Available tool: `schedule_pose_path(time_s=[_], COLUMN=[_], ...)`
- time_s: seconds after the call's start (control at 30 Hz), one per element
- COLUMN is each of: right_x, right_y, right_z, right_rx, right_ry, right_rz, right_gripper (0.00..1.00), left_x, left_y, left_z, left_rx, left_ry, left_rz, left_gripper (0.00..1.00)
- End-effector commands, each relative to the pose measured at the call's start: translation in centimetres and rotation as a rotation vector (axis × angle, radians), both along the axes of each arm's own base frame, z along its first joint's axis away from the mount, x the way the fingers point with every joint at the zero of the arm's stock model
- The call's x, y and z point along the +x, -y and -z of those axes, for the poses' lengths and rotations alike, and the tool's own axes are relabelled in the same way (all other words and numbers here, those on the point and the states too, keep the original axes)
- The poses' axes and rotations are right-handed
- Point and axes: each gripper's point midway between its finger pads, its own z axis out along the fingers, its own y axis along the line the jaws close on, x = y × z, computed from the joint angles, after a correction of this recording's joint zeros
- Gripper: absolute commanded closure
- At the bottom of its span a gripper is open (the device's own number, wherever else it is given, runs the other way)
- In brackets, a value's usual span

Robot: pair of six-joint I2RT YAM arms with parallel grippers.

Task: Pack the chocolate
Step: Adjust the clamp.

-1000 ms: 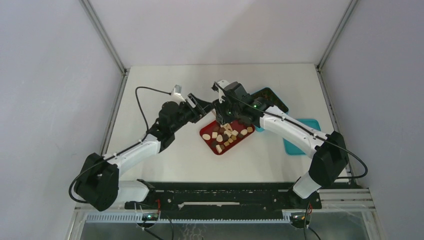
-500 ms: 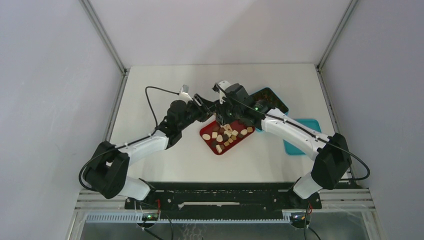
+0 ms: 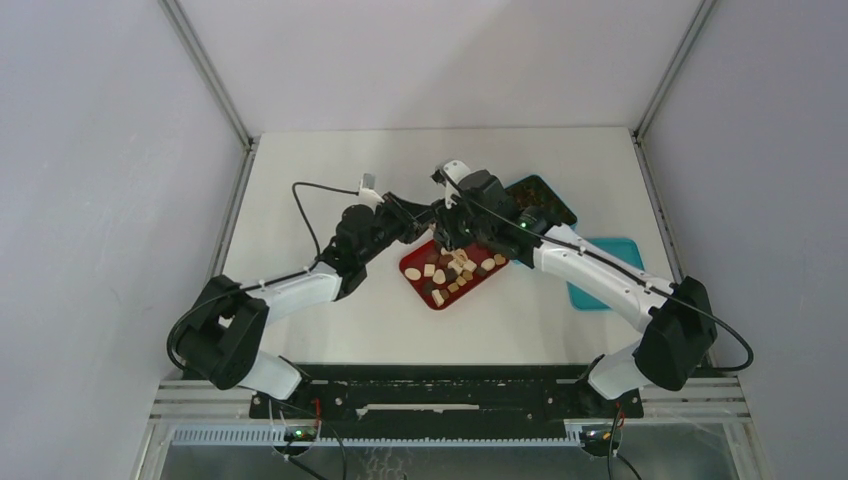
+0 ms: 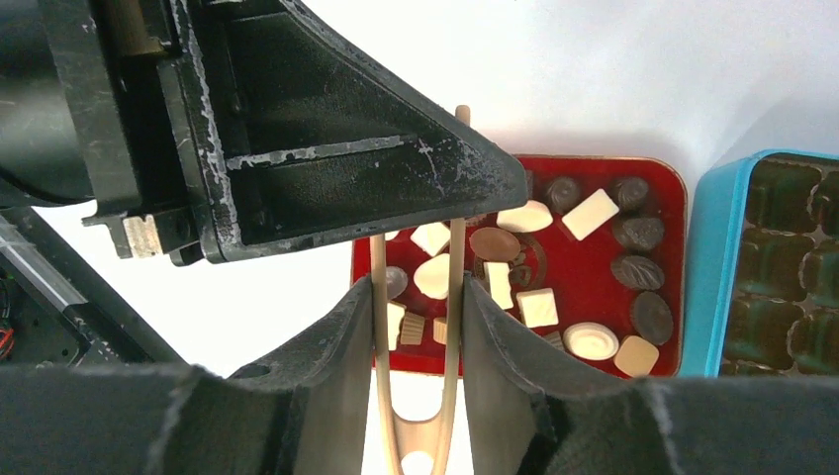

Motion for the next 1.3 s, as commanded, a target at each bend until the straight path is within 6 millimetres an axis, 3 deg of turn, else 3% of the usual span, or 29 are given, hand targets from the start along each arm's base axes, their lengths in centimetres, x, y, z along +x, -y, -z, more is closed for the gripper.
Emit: schedule_pose_path(time_s=[0.0, 0.53, 0.87, 1.27], right_x=[-0.3, -1.4, -0.5, -0.7], right_y=[-0.5, -0.3, 0.5, 0.0], right_z=[-2.1, -1.4, -1.6, -1.0], right_rx=[0.076, 0.072, 0.015, 0.001], right_ry=[0.055, 0.110, 0.204, 0.207], right_rz=[0.005, -0.033, 0.011, -0.020], right_gripper=[0.57, 0.53, 0.53, 0.53], left_x=[-0.2, -0.2, -0.5, -0.4], left_y=[-0.5, -0.7, -0.6, -0.4], left_z=[-2.8, -2.1, -0.8, -1.2], left_rx=[-0.125, -0.180, -0.107, -0.121], left_ry=[0.042, -0.035, -0.101, -0.118], left_rz=[-0.034, -0.049, -0.044, -0.032], left_gripper=[1.00, 1.00, 1.00, 1.00])
